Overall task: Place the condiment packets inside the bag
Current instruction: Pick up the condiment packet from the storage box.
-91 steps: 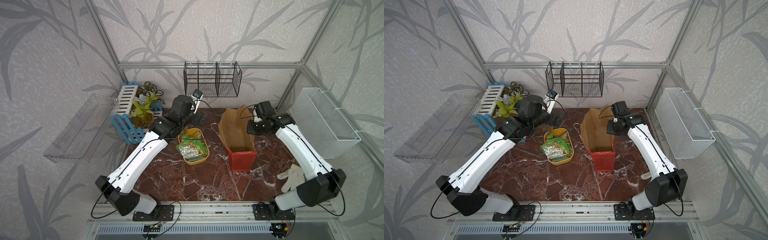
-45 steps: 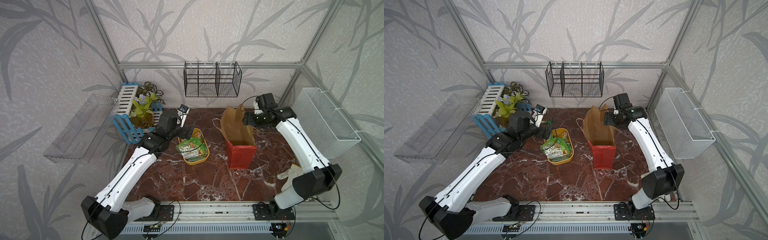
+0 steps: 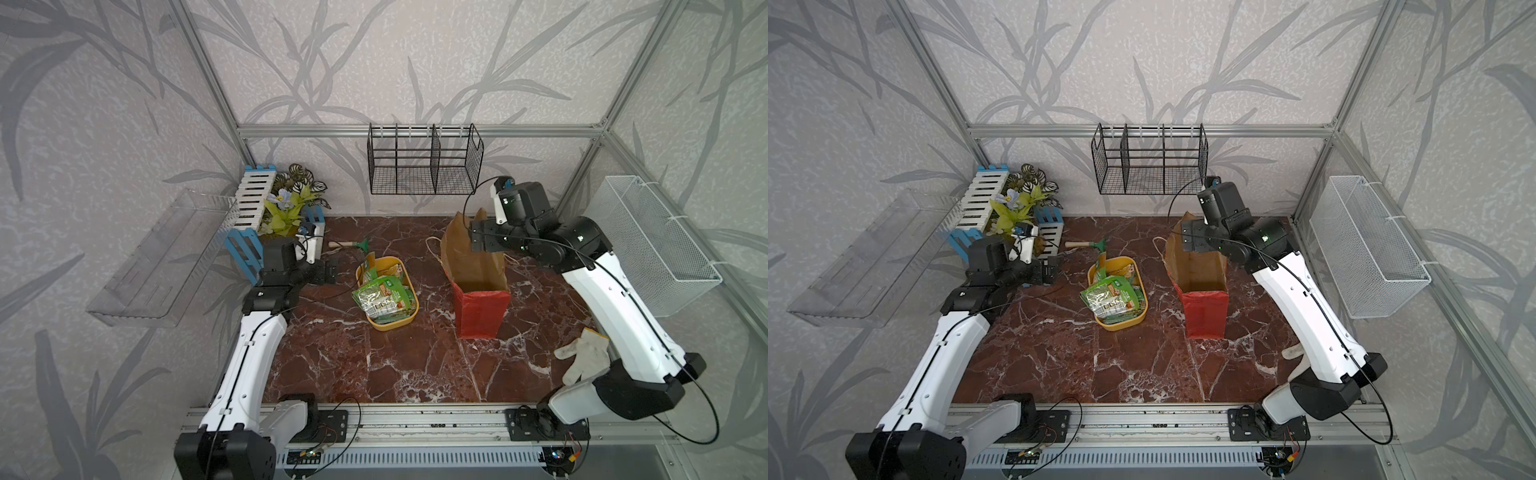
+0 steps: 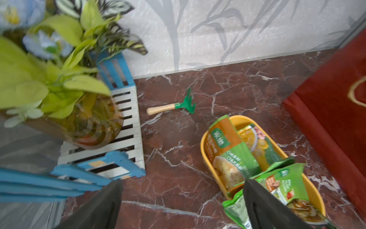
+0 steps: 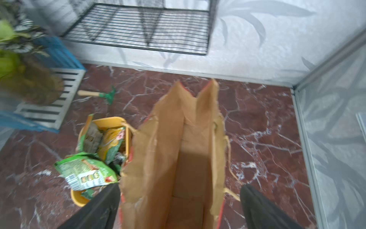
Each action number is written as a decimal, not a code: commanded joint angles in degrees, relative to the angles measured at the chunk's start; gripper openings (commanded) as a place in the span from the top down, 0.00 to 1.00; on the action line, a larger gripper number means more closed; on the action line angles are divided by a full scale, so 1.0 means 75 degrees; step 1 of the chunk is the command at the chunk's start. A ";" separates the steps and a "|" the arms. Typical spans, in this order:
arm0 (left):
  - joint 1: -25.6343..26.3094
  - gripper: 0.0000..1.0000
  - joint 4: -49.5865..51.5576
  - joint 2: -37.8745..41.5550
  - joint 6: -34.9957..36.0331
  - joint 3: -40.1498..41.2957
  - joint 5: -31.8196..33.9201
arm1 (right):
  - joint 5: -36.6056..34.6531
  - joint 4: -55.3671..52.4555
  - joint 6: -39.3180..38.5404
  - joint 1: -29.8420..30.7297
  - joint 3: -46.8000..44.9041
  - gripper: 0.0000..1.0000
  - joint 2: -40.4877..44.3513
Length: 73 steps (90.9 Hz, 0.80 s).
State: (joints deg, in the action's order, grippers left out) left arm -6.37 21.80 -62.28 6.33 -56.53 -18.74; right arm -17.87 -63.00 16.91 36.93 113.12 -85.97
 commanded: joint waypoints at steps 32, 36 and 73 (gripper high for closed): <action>-0.1836 0.00 -0.2091 -0.0859 -0.0394 0.1885 -0.2285 | 0.2696 -0.0207 -0.1673 0.1348 0.0713 0.01 -0.2351; -0.1874 0.00 -0.2156 -0.0962 -0.0343 0.2000 -0.2291 | 0.2865 -0.0235 -0.1741 0.1367 0.0894 0.01 -0.2695; -0.1999 0.01 -0.3157 -0.1023 0.0084 0.3138 -0.3031 | 0.3342 -0.2118 -0.2373 0.1319 0.4929 0.03 -0.6264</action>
State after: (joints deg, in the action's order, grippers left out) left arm -21.12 2.07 -71.42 4.84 -35.09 -37.78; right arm 5.37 -71.55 1.50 47.09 143.20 -128.66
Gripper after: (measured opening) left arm 0.995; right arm 0.982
